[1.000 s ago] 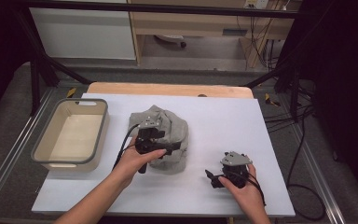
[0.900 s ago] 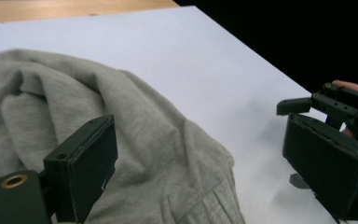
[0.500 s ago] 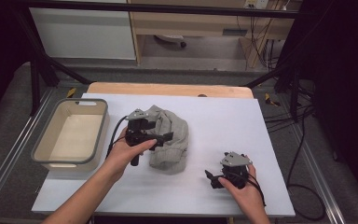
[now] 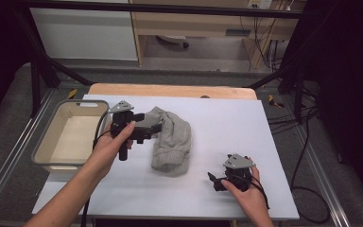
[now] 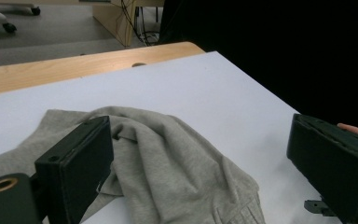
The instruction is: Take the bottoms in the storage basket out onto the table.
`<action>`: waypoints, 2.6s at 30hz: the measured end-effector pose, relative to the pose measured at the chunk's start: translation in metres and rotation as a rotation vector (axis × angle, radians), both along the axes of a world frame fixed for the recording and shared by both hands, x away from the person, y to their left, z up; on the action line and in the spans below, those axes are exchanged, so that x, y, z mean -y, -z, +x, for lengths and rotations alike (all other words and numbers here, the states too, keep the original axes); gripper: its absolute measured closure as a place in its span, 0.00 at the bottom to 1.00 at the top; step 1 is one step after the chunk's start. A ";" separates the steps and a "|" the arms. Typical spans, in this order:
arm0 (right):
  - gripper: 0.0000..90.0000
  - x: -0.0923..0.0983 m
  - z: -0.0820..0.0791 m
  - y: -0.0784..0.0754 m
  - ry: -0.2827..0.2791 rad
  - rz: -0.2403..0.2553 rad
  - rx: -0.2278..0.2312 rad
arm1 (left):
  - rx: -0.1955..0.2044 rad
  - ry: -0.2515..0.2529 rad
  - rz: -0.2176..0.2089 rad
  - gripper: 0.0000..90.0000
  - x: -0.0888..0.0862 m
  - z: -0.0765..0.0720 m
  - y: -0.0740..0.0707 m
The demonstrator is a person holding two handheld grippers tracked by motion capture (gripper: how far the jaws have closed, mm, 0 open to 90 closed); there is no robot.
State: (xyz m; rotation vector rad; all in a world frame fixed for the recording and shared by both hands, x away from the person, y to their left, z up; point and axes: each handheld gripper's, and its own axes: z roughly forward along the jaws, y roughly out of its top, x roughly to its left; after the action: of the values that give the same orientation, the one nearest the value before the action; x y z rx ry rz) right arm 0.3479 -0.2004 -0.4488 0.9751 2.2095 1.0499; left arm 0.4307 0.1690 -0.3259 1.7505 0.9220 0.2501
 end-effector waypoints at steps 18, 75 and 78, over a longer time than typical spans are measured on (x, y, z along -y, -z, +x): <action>0.03 -0.001 0.000 0.001 0.002 -0.007 -0.008 | 0.012 -0.091 -0.022 0.08 -0.061 0.001 -0.022; 0.03 -0.002 0.002 0.005 0.007 -0.022 -0.028 | -0.002 -0.265 -0.095 0.05 -0.182 -0.034 -0.005; 0.03 -0.002 0.002 0.005 0.007 -0.022 -0.029 | -0.001 -0.265 -0.084 0.05 -0.184 -0.037 -0.002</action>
State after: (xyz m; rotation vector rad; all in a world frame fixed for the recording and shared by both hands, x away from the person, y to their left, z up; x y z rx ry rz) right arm 0.3500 -0.1983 -0.4542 0.9939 2.2343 1.0123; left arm 0.3938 0.3525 -0.3244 1.5500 1.1498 0.3764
